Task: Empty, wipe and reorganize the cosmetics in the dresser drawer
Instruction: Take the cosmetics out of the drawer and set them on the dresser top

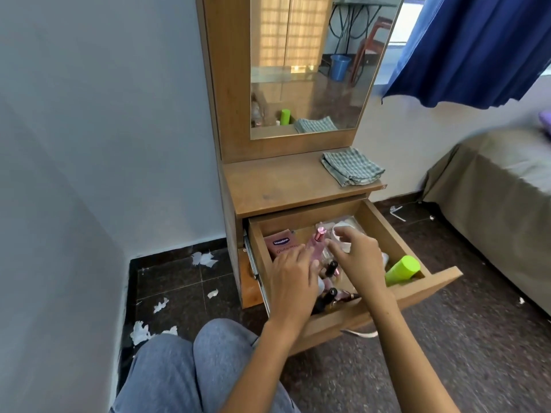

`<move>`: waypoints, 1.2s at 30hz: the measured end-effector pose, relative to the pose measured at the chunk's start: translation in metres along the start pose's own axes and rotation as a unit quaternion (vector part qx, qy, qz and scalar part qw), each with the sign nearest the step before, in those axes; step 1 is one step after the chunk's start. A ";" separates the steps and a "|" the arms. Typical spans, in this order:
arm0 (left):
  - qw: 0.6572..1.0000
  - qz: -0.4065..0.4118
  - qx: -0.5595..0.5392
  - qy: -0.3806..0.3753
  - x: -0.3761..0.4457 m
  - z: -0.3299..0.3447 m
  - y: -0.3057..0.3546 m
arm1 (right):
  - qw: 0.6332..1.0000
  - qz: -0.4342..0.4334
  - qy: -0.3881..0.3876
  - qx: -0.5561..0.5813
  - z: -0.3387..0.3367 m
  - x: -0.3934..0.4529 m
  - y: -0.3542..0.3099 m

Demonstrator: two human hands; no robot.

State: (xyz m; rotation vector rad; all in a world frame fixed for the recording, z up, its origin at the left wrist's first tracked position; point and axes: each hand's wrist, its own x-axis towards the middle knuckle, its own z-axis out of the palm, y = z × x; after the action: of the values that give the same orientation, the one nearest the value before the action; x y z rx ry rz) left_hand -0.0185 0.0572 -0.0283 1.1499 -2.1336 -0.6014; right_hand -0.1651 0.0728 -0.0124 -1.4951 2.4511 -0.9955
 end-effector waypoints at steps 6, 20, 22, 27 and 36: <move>1.000 -0.003 0.013 0.004 0.008 0.010 -0.005 | 0.992 0.086 -0.088 -0.036 0.029 0.040 -0.007; 1.000 0.006 -0.021 -0.018 0.055 -0.003 -0.026 | 0.996 -0.047 -0.021 0.075 0.026 0.040 -0.003; 0.998 0.012 -0.052 -0.026 0.061 -0.006 -0.028 | 0.989 -0.088 -0.024 0.116 0.015 0.041 -0.014; 0.985 0.009 -0.171 -0.006 0.081 -0.019 -0.040 | 0.962 -0.131 -0.061 0.231 0.000 0.045 -0.040; 0.985 -0.003 -0.157 0.077 0.123 -0.058 -0.047 | 0.962 -0.117 0.040 0.245 0.019 0.037 -0.032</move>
State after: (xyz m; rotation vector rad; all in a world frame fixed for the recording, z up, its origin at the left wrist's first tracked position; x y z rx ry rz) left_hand -0.0022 -0.0772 0.0205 0.9927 -1.8277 -0.7931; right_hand -0.1521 0.0235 -0.0002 -1.6002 1.8904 -1.5898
